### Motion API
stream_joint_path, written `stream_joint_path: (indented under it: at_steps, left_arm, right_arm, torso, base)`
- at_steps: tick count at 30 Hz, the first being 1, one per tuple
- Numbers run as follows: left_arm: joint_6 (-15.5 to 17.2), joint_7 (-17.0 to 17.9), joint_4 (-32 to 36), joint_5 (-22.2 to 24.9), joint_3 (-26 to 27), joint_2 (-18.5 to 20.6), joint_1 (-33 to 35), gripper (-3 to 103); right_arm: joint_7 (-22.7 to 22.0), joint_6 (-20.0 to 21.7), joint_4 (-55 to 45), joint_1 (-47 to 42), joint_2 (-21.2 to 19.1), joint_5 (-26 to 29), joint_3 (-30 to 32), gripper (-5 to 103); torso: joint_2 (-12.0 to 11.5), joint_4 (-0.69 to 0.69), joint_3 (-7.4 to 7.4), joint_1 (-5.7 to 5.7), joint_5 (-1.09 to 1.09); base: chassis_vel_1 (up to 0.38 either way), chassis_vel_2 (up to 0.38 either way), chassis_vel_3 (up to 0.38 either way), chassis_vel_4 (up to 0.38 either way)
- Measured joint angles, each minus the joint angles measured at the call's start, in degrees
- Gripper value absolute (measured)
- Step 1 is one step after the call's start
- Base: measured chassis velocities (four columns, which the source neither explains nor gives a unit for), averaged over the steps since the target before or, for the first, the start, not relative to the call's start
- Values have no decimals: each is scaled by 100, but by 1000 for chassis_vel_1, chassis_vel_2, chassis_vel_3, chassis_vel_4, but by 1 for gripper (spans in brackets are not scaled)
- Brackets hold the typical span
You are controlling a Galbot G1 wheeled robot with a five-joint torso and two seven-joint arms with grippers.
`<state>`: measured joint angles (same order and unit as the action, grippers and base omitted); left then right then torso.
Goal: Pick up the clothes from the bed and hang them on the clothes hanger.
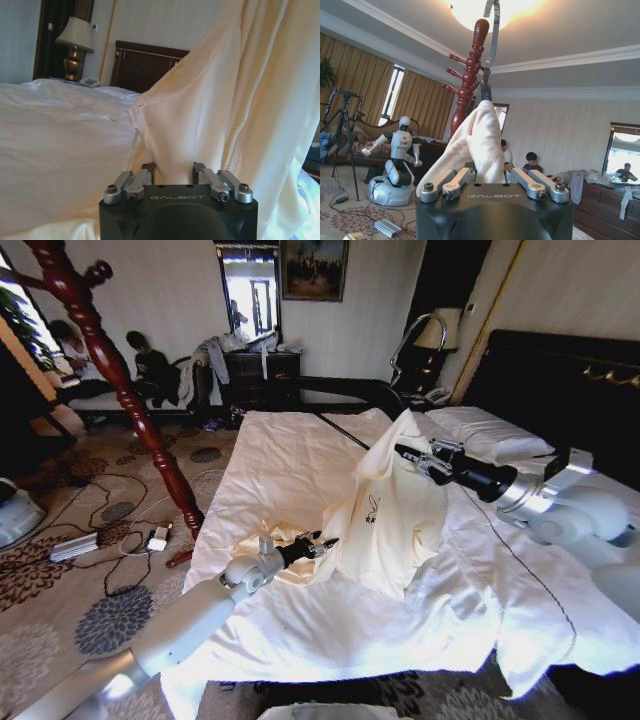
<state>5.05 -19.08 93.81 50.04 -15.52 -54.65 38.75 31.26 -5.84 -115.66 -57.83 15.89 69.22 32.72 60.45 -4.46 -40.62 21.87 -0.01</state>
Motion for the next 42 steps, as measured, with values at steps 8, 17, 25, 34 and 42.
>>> stream_joint_path:
  at_steps: [8,17,25,34,42]
  left_arm:
    - [-21,-36,232,103,401,225,238,7]
    - [9,25,559,388,1176,416,526,0]
    - [365,536,769,2051,1841,742,-172,0]
    - [704,1094,419,3487,1678,1154,-1812,0]
    - [880,1295,160,3781,1228,975,-2671,0]
  right_arm:
    - [4,-3,44,-38,9,-57,-16,20]
    - [-14,19,104,-106,-12,-129,-61,20]
    - [33,78,251,-147,5,-229,-170,20]
    - [260,34,196,-264,125,-359,-310,20]
    - [849,-184,-29,-432,145,-211,-333,20]
  torso:
    - [0,0,0,0,0]
    - [0,0,0,0,-1]
    - [0,0,0,0,-1]
    - [0,0,0,0,1]
    - [0,-3,0,0,1]
  base:
    - [0,0,0,0]
    - [0,0,0,0]
    - [0,0,0,0]
    - [0,0,0,0]
    - [0,0,0,0]
